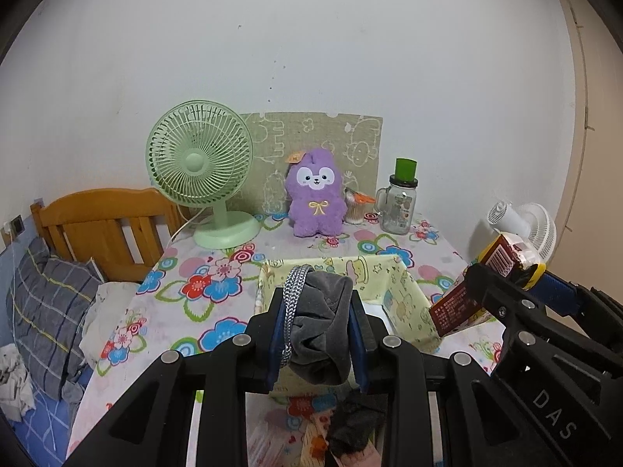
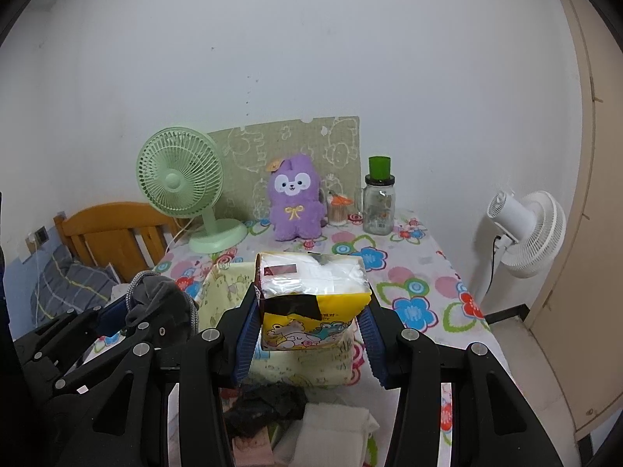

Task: Organize soft objects
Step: 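Carry both items over the fabric box and open both grippers to drop them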

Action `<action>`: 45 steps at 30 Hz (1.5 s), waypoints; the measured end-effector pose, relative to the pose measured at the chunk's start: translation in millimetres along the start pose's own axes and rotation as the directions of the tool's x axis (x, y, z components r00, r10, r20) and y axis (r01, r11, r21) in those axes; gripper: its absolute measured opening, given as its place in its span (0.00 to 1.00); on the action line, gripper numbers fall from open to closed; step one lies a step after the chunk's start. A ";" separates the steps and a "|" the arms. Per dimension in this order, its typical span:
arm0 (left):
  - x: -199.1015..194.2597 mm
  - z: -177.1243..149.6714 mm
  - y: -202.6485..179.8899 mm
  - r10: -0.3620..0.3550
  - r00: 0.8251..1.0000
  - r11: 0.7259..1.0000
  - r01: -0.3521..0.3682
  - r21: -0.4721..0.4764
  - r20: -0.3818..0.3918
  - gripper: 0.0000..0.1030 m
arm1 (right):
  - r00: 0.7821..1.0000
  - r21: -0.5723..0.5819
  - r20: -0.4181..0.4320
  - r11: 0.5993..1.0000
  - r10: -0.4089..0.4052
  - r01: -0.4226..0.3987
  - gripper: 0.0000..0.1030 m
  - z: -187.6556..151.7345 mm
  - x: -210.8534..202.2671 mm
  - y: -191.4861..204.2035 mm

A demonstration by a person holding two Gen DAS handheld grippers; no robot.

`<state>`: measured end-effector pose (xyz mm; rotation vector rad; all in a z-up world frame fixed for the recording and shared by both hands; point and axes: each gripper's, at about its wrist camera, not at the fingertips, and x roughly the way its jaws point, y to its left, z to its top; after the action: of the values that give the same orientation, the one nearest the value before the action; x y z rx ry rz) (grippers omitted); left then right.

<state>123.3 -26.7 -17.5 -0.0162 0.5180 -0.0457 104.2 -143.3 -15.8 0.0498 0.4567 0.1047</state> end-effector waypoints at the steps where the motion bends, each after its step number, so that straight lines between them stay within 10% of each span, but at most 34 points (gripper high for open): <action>1: 4.0 2.2 1.0 -0.001 1.000 1.000 0.001 -0.002 0.000 0.27 | 1.000 -0.001 0.000 1.000 0.000 0.000 0.49 2.2 2.9 0.5; 25: 105.8 6.1 8.9 -0.002 0.992 1.000 0.000 -0.018 -0.123 0.31 | 0.994 0.009 -0.105 1.000 0.015 -0.014 0.50 16.0 112.9 5.8; 33: 135.1 -5.2 15.4 0.013 0.979 0.999 -0.022 -0.043 -0.202 0.61 | 0.986 0.016 -0.165 1.000 0.026 -0.024 0.55 4.7 144.1 5.9; 38: 135.9 -7.7 16.3 -0.023 0.982 0.998 0.013 -0.054 -0.190 0.82 | 0.988 0.019 -0.155 1.000 0.024 -0.021 0.90 0.7 147.4 8.0; 45: 120.1 -4.0 9.5 0.024 0.990 1.000 -0.025 -0.009 -0.139 0.98 | 0.989 0.018 -0.150 1.000 0.007 -0.004 0.96 3.2 140.5 5.6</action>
<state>225.9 -22.9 -80.7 -0.0174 0.6573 -0.0199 230.5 -122.0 -74.0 0.0608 0.6083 0.1102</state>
